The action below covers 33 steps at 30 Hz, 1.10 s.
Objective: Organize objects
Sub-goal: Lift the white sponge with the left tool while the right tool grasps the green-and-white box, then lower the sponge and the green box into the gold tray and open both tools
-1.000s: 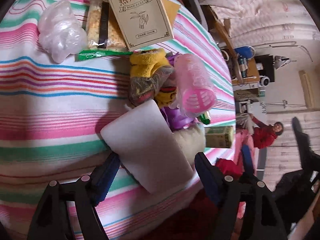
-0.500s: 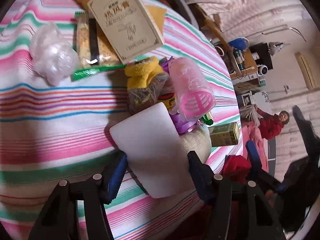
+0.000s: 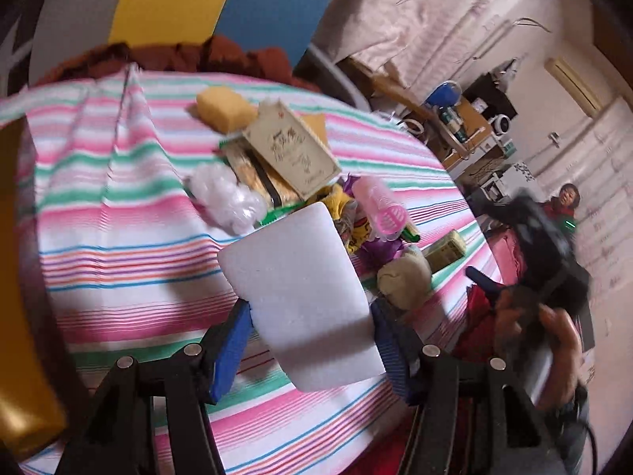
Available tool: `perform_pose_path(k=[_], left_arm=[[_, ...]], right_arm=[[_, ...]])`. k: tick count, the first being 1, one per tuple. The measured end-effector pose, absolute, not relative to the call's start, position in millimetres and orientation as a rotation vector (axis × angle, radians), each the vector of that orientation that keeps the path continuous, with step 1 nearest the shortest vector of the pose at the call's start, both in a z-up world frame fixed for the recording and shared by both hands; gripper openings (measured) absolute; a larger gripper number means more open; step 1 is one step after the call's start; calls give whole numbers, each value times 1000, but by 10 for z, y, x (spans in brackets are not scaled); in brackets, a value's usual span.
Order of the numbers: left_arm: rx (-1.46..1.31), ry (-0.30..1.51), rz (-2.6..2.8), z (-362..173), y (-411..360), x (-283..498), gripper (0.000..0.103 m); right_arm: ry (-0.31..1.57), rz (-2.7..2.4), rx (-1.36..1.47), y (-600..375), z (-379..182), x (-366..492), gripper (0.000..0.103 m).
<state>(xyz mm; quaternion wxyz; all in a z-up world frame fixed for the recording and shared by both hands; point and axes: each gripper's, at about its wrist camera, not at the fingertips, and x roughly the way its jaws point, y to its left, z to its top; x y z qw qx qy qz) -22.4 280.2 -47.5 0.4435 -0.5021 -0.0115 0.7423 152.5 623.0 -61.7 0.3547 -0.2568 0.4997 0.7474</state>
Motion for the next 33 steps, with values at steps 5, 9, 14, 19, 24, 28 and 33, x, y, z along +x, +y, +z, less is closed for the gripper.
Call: perform_pose_path(k=[5,9,14,19,24,28,33], left_arm=[[-1171,-50,1857,-285,2636,-178,62],[-1150,-86,1862,-250,2440,-171,62],[-1121,-112,1910,-186,2204,-193,62],[-1113,-163,1988,-142,1869,-296,62],[-1083,-193,2140,-29,1309,-409,62],[-1089,-213,2269,-33,838,-501,63],[-1137,-187,2436,-142,284,-535,63]], right_arm=[[1185,1858,-820,6289,-727,1332,87],[1114,1802,-894,6315,-806,1289,46],[1045,1839,-837,6253,-689,1365,30],[974,1976,-703,6099,-420,1502,30],[909,2104,-635,5864,-34,1510,30],[876,2262,-602,5576,275,1329,30],[873,2570,-755,4923,393,741,30]])
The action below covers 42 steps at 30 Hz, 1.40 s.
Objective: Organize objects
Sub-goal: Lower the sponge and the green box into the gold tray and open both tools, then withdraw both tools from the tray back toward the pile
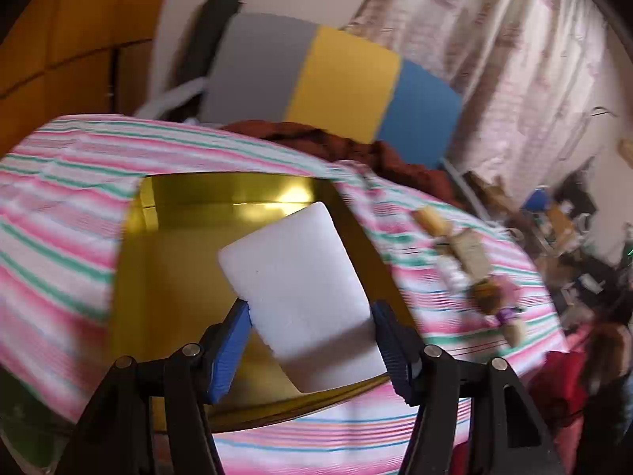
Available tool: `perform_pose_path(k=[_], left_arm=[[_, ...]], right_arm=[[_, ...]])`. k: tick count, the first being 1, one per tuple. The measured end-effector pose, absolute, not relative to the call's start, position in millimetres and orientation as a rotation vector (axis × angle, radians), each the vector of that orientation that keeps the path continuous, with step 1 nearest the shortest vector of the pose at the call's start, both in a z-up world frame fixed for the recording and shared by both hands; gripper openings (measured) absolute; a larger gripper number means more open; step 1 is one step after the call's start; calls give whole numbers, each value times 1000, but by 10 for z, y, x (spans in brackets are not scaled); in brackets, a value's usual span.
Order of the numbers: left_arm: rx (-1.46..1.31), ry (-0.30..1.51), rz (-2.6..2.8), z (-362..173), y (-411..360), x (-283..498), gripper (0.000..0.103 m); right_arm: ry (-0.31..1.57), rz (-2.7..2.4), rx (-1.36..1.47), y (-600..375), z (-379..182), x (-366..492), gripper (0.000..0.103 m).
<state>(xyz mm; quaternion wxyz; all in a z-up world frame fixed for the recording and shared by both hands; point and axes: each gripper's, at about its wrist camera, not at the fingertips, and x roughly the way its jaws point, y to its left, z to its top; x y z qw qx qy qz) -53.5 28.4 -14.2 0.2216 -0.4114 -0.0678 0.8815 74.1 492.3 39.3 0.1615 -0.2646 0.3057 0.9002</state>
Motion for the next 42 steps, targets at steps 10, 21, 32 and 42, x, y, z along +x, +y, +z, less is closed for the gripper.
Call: perform_pose_path(k=[10,21,32,42], left_arm=[[-1228,-142,2592,-347,-135,-515,69],[-1217,-153,2693,-271,-408,-493,84],[-1169,-169,2778,-89,-393,-452,84],[-1078,52,2892,-12,-112,-312,84]], right_arm=[[668,3013,-1321,2844,44,-361,30],[552,3112,-1519,1970,-175,-486,62],[228,3110,-1425,1828,-127,-268,91],[70,3104,-1183,1933,-16,-103,103]])
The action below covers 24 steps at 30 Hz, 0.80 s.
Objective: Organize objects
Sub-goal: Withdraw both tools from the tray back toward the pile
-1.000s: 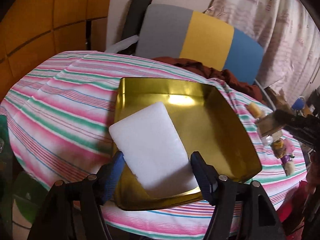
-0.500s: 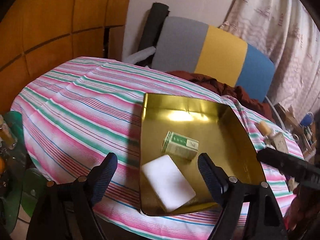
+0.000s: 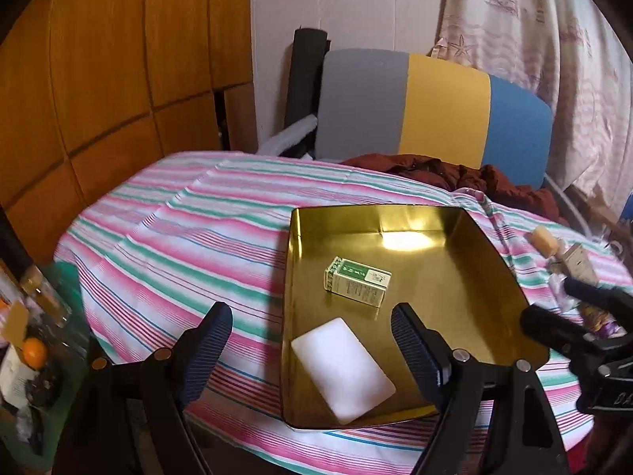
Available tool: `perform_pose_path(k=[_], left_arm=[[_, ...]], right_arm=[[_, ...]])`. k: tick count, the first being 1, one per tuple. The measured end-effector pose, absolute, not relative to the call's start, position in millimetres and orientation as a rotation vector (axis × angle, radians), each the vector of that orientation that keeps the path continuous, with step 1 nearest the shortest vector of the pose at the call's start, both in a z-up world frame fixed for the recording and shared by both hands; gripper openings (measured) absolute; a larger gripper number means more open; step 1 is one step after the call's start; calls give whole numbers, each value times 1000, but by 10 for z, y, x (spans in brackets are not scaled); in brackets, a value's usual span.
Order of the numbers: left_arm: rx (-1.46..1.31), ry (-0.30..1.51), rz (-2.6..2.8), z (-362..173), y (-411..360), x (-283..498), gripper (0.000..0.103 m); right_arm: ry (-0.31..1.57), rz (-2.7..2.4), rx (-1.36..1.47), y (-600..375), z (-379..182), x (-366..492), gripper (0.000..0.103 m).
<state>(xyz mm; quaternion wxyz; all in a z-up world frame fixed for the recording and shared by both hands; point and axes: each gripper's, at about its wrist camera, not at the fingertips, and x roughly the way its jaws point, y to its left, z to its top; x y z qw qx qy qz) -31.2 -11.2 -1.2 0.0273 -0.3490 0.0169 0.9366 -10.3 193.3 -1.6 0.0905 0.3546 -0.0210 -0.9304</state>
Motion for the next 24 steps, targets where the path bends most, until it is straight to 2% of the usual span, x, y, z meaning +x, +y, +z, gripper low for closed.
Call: perform_pose_path(k=[7,16,24], left_arm=[[-1080,67,2855,-32,26,-311,84],[-1084,102,2749,-109,283,-278,84],[-1086,60,2664,-129,390,-257,84]], right_arm=[[23,-2872,1001,2134,48,-48,103],[-122,-2926,1111,2576,-103,-73,103],[-201,-2964,1177,2926,-188,-50,103]])
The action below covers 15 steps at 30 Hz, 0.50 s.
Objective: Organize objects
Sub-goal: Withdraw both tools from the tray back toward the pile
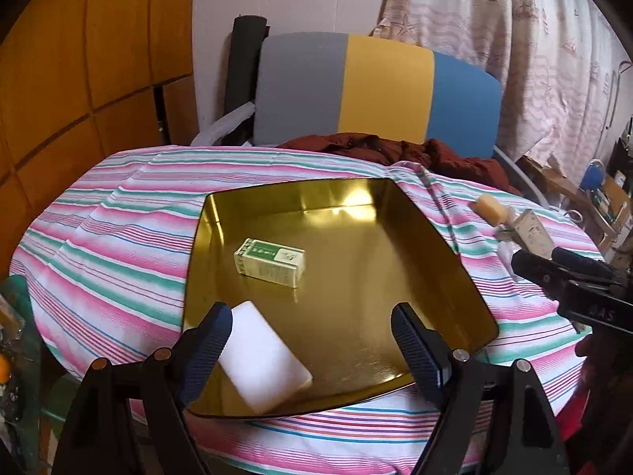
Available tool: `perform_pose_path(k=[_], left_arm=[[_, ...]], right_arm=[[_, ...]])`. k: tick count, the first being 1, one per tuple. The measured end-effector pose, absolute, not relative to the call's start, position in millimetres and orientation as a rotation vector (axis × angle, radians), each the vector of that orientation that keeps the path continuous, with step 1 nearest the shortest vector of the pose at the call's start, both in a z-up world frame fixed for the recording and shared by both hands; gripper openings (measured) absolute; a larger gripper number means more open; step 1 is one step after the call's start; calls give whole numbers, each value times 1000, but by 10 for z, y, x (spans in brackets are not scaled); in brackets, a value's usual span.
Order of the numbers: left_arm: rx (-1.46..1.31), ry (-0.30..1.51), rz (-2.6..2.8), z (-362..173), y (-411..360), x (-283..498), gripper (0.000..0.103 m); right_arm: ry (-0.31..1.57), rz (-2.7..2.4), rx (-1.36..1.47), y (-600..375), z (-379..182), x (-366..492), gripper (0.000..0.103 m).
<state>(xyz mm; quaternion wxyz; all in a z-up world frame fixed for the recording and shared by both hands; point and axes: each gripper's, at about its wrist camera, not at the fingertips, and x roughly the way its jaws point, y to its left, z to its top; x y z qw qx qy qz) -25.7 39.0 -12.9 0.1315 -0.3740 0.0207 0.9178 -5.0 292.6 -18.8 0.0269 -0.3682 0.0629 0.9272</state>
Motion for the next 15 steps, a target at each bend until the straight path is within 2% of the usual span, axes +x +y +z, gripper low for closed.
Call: perform_pose_path(k=[5,15], left_arm=[[-1079,98,2642,-126,473,-257,84],[-1010,146,2522,-20,864,-262,84]], right_arm=[[237,2794,-1139,3290,-185,-17,103],[547,2497,-893,4932,105,321,103]])
